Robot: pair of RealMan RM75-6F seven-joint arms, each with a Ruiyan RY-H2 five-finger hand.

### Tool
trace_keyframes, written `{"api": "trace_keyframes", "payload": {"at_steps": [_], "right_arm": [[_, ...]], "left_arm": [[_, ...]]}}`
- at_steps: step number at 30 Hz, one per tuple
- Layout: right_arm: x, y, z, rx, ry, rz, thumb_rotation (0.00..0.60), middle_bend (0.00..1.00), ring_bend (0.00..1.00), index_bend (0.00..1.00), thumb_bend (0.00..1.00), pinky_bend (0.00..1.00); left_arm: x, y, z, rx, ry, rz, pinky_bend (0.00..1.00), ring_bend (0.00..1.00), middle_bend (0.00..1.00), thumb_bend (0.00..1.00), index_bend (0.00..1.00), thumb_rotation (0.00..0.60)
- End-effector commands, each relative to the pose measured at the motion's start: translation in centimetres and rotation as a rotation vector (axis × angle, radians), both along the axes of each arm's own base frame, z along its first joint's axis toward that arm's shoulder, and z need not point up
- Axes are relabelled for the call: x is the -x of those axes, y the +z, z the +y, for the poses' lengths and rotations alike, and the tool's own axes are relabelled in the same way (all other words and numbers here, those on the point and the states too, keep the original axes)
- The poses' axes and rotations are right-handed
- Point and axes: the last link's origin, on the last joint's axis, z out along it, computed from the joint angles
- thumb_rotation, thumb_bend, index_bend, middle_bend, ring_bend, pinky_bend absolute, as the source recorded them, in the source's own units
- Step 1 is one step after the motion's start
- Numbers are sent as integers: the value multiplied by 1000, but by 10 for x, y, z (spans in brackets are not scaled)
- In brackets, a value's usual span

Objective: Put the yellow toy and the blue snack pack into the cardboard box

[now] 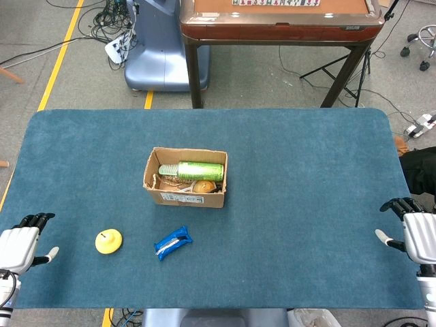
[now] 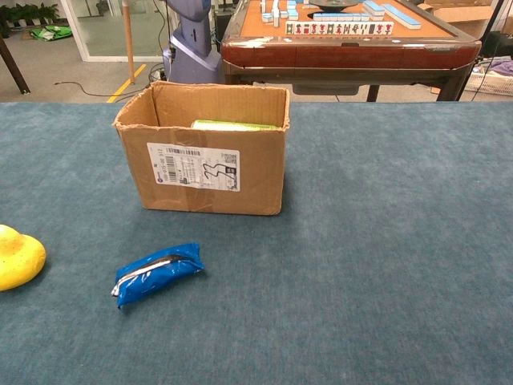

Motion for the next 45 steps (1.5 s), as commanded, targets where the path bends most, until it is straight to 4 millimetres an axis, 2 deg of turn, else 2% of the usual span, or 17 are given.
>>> {"api": "trace_keyframes", "payload": {"at_steps": [1, 6, 15, 20, 23, 26, 36, 41, 45], "right_arm": [[-1, -2, -2, -8, 5, 3, 600, 405, 300, 463, 88, 476], [-3, -2, -5, -3, 18, 3, 600, 407, 300, 463, 88, 476], [-4, 4, 5, 17, 27, -12, 600, 407, 301, 463, 88, 476], [-7, 10, 9, 30, 40, -15, 600, 407, 301, 463, 88, 476], [-9, 12, 9, 33, 58, -22, 600, 407, 301, 463, 89, 476], [-8, 14, 11, 30, 52, -27, 600, 407, 300, 463, 88, 476], [-8, 24, 19, 58, 59, -49, 600, 407, 301, 463, 89, 476], [-8, 28, 22, 64, 67, -60, 600, 407, 303, 463, 89, 476], [-8, 32, 24, 72, 69, -70, 600, 407, 304, 463, 89, 476]], "left_arm": [[2, 0, -1, -4, 3, 3, 412, 194, 228, 202, 206, 600], [4, 0, 0, -8, 15, -14, 418, 199, 233, 202, 209, 600], [-4, -10, -1, -1, -21, -46, 438, 200, 220, 203, 213, 600], [-18, -17, 3, 16, -67, -84, 520, 203, 176, 202, 196, 600], [-27, -23, 7, 42, -83, -97, 545, 203, 154, 202, 151, 600], [-38, -29, 13, 79, -96, -104, 549, 202, 130, 202, 105, 600], [-71, -44, 30, 211, -112, -78, 549, 194, 107, 152, 66, 600], [-82, -54, 36, 290, -100, -51, 539, 174, 72, 130, 8, 600], [-88, -60, 39, 317, -108, -32, 533, 172, 70, 129, 0, 600]]}}
